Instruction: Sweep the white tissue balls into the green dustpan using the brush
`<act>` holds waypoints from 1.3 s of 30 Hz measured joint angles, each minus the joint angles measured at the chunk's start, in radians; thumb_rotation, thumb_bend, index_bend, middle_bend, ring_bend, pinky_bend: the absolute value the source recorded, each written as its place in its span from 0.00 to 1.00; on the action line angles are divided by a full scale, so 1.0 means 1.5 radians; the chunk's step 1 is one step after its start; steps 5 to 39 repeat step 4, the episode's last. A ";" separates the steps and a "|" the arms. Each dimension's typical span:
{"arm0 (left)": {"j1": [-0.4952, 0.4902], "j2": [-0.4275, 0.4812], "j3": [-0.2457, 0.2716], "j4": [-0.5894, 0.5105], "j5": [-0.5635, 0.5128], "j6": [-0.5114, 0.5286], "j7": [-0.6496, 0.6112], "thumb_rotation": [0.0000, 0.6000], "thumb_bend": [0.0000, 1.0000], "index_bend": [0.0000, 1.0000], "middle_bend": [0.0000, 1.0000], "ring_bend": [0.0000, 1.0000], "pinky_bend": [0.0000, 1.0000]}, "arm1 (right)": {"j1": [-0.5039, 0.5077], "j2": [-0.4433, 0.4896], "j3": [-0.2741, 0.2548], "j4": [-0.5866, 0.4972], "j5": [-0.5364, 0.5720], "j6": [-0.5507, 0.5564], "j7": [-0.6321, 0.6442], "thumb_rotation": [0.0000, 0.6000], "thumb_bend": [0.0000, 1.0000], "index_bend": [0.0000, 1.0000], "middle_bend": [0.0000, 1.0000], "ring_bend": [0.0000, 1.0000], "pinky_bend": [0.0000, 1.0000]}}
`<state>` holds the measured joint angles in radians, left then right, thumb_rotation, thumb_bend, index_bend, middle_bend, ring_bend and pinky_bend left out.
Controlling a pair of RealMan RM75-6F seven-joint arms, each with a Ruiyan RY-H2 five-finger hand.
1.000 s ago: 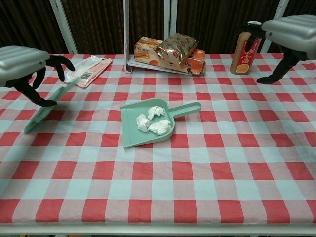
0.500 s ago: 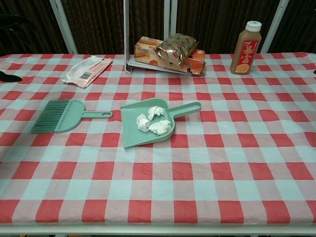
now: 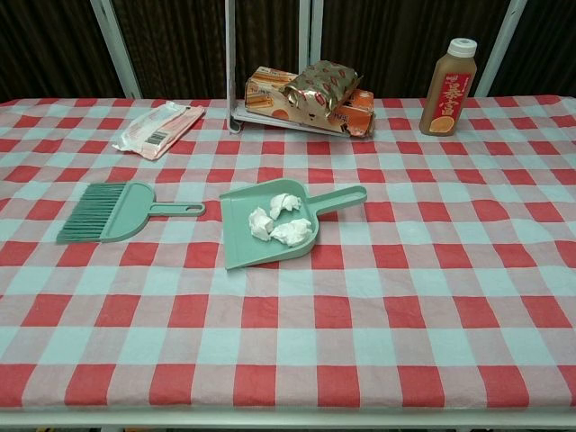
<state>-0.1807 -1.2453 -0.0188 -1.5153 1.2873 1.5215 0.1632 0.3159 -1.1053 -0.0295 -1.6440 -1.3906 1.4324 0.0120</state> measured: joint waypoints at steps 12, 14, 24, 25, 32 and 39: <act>0.040 0.007 0.019 -0.009 0.013 0.033 0.008 1.00 0.14 0.22 0.24 0.22 0.24 | -0.040 -0.006 -0.008 0.003 -0.022 0.039 0.010 1.00 0.24 0.07 0.21 0.00 0.03; 0.040 0.007 0.019 -0.009 0.013 0.033 0.008 1.00 0.14 0.22 0.24 0.22 0.24 | -0.040 -0.006 -0.008 0.003 -0.022 0.039 0.010 1.00 0.24 0.07 0.21 0.00 0.03; 0.040 0.007 0.019 -0.009 0.013 0.033 0.008 1.00 0.14 0.22 0.24 0.22 0.24 | -0.040 -0.006 -0.008 0.003 -0.022 0.039 0.010 1.00 0.24 0.07 0.21 0.00 0.03; 0.040 0.007 0.019 -0.009 0.013 0.033 0.008 1.00 0.14 0.22 0.24 0.22 0.24 | -0.040 -0.006 -0.008 0.003 -0.022 0.039 0.010 1.00 0.24 0.07 0.21 0.00 0.03; 0.040 0.007 0.019 -0.009 0.013 0.033 0.008 1.00 0.14 0.22 0.24 0.22 0.24 | -0.040 -0.006 -0.008 0.003 -0.022 0.039 0.010 1.00 0.24 0.07 0.21 0.00 0.03; 0.040 0.007 0.019 -0.009 0.013 0.033 0.008 1.00 0.14 0.22 0.24 0.22 0.24 | -0.040 -0.006 -0.008 0.003 -0.022 0.039 0.010 1.00 0.24 0.07 0.21 0.00 0.03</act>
